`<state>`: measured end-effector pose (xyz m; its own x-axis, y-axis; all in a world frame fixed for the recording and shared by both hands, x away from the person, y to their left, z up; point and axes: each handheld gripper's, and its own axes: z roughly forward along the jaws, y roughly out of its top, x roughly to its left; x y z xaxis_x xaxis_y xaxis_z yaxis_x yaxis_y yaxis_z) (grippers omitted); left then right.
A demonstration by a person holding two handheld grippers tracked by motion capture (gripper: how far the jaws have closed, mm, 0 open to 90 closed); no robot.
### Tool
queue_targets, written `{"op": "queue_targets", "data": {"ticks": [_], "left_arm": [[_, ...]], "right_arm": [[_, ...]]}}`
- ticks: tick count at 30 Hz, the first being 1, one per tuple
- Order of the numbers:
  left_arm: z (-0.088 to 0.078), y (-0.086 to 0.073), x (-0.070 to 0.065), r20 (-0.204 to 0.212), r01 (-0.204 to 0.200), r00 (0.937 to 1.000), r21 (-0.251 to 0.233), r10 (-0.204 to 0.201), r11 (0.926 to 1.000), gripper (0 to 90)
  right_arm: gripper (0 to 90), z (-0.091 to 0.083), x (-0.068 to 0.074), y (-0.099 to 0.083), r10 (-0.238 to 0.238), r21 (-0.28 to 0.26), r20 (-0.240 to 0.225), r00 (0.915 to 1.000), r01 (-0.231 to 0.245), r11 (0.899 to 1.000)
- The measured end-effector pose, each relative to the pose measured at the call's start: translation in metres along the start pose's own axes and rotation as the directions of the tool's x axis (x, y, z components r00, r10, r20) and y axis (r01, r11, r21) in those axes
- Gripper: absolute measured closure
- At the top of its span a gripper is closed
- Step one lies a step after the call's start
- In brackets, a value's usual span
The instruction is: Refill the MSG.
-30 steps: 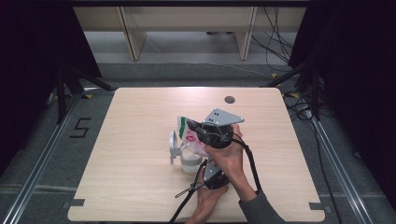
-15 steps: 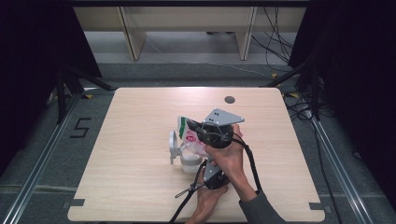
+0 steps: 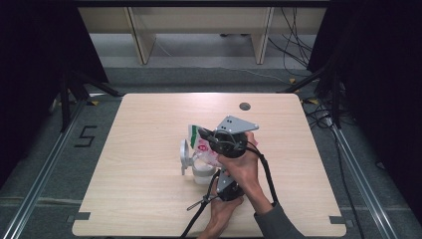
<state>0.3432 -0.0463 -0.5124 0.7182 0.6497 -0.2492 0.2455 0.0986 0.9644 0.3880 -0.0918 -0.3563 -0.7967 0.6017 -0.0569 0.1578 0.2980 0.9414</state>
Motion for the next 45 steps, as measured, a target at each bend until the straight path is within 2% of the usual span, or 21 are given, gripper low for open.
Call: {"op": "queue_targets", "data": {"ticks": [1,2,4,5,6,7,10,12,13,15,16,18,25,26,35,37,39,42,43,44,45], "left_arm": [[0.0006,0.0003,0.0002,0.033,-0.002,0.9994,0.000,0.002,1.0000,76.5],[-0.0026,0.0010,0.0025,0.020,-0.044,0.9988,0.032,0.044,0.9985,76.5],[0.0004,0.0010,0.0002,0.034,-0.001,0.9994,-0.003,0.001,1.0000,76.5],[0.0006,0.0011,0.0003,0.035,-0.003,0.9994,-0.006,0.003,1.0000,76.5],[-0.0002,0.0009,0.0010,0.017,-0.014,0.9998,0.000,0.014,0.9999,76.5],[0.0020,-0.0002,0.0004,-0.010,-0.002,1.0000,-0.022,0.001,0.9998,76.5],[0.0016,-0.0001,-0.0004,0.000,0.020,0.9998,-0.020,-0.020,0.9996,76.5],[0.0006,0.0005,-0.0005,0.007,0.011,0.9999,-0.008,-0.011,0.9999,76.5],[0.0004,0.0008,0.0009,0.040,-0.015,0.9991,0.007,0.015,0.9999,76.5],[-0.0036,0.0013,0.0051,0.021,-0.074,0.9971,0.052,0.073,0.9959,76.5],[0.0019,0.0002,-0.0002,-0.007,0.001,1.0000,-0.017,-0.001,0.9999,76.5],[0.0008,0.0006,-0.0002,0.006,0.011,0.9999,-0.012,-0.011,0.9999,76.5],[0.0017,0.0005,-0.0005,-0.005,0.014,0.9999,-0.022,-0.014,0.9997,76.5],[0.0018,0.0005,-0.0006,-0.005,0.014,0.9999,-0.023,-0.014,0.9996,76.5],[0.0007,0.0016,0.0008,0.003,0.008,1.0000,-0.010,-0.008,0.9999,76.5],[0.0019,0.0013,-0.0003,-0.006,0.011,0.9999,-0.027,-0.012,0.9996,76.5],[0.0010,0.0012,0.0003,0.006,0.008,1.0000,-0.021,-0.008,0.9998,76.5],[0.0019,0.0011,-0.0003,-0.005,0.011,0.9999,-0.025,-0.011,0.9996,76.5],[0.0012,0.0012,0.0001,0.006,0.009,0.9999,-0.023,-0.009,0.9997,76.5],[0.0017,0.0010,-0.0001,-0.009,0.007,0.9999,-0.024,-0.007,0.9997,76.5],[0.0016,0.0011,0.0002,-0.008,0.008,0.9999,-0.021,-0.008,0.9997,76.5]], "right_arm": [[89.2,-0.0006,0.0003,0.0006,-0.004,0.006,-0.001,1.0000,0.004,1.000],[89.2,-0.0016,0.0018,0.0011,0.007,0.018,0.002,1.0000,-0.007,1.000],[89.2,-0.0020,0.0014,0.0017,-0.011,0.006,0.014,0.9998,0.011,1.000],[89.1,-0.0020,0.0017,0.0018,-0.010,0.005,0.013,0.9999,0.010,1.000],[89.2,-0.0022,0.0027,0.0019,-0.001,0.015,0.007,1.0000,0.001,1.000],[89.2,-0.0014,0.0026,0.0020,-0.004,0.010,-0.008,1.0000,0.004,1.000],[89.2,-0.0013,0.0018,0.0012,-0.006,0.007,0.015,0.9999,0.006,1.000],[89.2,-0.0016,0.0018,0.0013,-0.006,0.013,0.011,0.9999,0.006,1.000],[89.2,-0.0021,0.0021,0.0018,-0.010,0.007,0.019,0.9998,0.010,1.000],[89.1,-0.0032,0.0012,0.0022,-0.010,0.013,0.012,0.9999,0.010,1.000],[89.1,-0.0032,0.0017,0.0021,-0.003,0.015,0.008,1.0000,0.003,1.000],[89.1,-0.0028,0.0016,0.0023,-0.012,0.010,0.008,0.9999,0.012,1.000],[89.1,-0.0028,0.0024,0.0023,0.005,0.016,-0.001,1.0000,-0.005,1.000],[89.2,-0.0031,0.0015,0.0025,-0.010,0.012,0.008,0.9999,0.010,1.000],[89.1,-0.0023,0.0037,0.0026,0.003,0.008,0.001,1.0000,-0.003,1.000],[89.1,-0.0020,0.0037,0.0027,-0.003,0.005,-0.009,1.0000,0.003,1.000],[89.1,-0.0025,0.0031,0.0030,-0.017,0.000,0.013,0.9998,0.017,1.000],[89.1,-0.0022,0.0034,0.0026,0.002,0.008,-0.010,1.0000,-0.001,1.000],[89.1,-0.0026,0.0030,0.0029,-0.013,0.005,0.003,0.9999,0.013,1.000],[89.1,-0.0023,0.0031,0.0028,-0.016,-0.005,0.015,0.9998,0.016,1.000],[89.1,-0.0022,0.0028,0.0028,-0.010,-0.001,-0.001,1.0000,0.010,1.000]]}}
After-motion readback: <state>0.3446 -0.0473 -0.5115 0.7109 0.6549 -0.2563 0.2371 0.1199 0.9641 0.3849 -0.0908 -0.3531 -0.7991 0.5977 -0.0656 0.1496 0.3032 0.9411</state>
